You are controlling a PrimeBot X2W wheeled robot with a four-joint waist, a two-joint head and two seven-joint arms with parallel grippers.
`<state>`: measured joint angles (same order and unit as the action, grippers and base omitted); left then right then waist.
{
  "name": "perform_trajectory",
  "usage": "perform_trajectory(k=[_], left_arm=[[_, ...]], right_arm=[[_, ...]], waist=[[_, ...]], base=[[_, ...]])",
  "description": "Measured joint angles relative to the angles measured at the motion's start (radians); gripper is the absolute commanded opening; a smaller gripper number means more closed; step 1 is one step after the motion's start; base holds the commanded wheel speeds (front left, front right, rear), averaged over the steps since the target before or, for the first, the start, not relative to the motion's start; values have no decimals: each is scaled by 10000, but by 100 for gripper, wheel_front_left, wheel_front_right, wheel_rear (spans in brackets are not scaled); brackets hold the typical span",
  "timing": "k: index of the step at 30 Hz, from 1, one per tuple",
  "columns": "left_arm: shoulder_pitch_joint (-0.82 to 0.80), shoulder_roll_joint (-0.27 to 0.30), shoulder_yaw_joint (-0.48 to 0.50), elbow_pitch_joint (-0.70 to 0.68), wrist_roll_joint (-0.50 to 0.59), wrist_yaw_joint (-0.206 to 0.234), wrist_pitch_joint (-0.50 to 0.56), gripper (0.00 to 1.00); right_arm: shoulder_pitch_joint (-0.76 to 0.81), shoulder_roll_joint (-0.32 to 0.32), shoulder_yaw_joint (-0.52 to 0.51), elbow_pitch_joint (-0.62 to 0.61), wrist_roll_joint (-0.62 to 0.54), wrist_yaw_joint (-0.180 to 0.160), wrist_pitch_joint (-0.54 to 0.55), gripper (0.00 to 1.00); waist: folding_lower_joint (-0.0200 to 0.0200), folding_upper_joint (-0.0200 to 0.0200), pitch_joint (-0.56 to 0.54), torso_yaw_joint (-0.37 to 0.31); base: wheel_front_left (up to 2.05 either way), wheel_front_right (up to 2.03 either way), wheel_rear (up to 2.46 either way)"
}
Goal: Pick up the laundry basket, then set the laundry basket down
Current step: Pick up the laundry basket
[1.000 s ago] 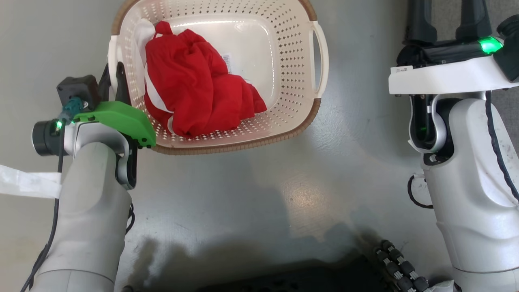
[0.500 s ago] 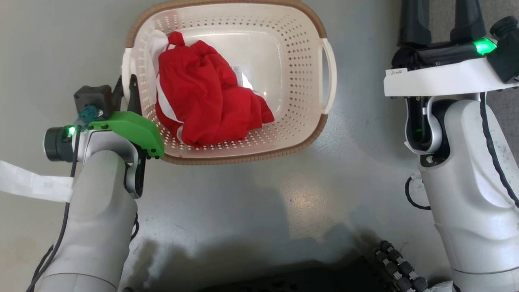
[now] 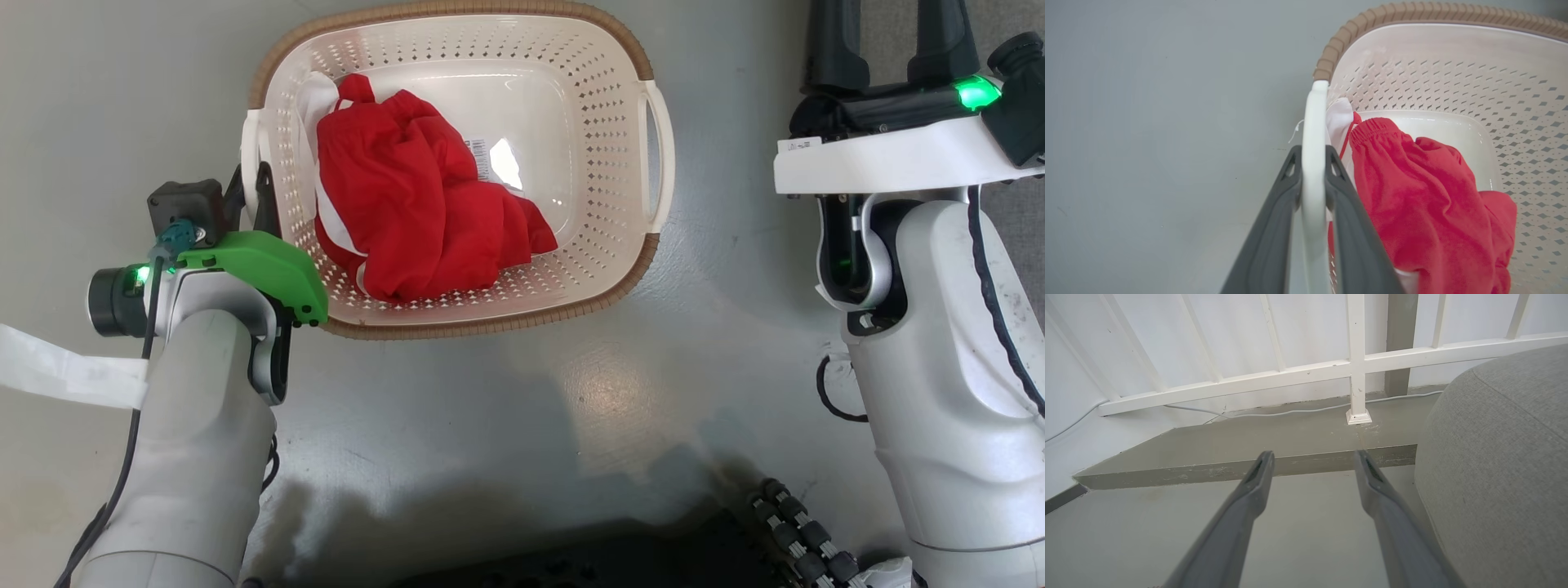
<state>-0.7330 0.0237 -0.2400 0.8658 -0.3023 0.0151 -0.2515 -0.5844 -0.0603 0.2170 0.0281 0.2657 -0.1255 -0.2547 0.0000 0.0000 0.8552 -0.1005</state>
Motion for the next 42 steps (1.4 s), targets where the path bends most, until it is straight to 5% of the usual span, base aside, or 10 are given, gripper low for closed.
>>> perform_trajectory(k=[4, 6, 8, 28, 42], left_arm=[[-8, 0, -13, 4, -27, 44, 0, 0], [-12, 0, -23, 17, -29, 46, 0, 33], [-14, 0, -54, 69, -42, 71, 0, 100], [-48, -8, 94, -217, -90, 117, -2, 100], [-81, -13, 594, -2316, 238, 115, -4, 100]], right_arm=[[0, 0, -2, 0, 0, 0, 0, 100], [0, 0, -4, 0, 0, 0, 0, 100], [0, 0, -15, 0, 2, 0, 0, 100], [-1, 0, -150, 10, 10, -4, 0, 100], [200, 2, -351, 343, -125, -6, 0, 100]], waist=[[0, 0, 14, -10], [0, 0, 16, -14], [0, 0, 13, -22], [0, 0, -186, 19], [0, 0, -912, 201]], base=[[0, 0, 0], [0, 0, 0], [0, 0, 0], [0, 0, 0], [0, 0, 0]])
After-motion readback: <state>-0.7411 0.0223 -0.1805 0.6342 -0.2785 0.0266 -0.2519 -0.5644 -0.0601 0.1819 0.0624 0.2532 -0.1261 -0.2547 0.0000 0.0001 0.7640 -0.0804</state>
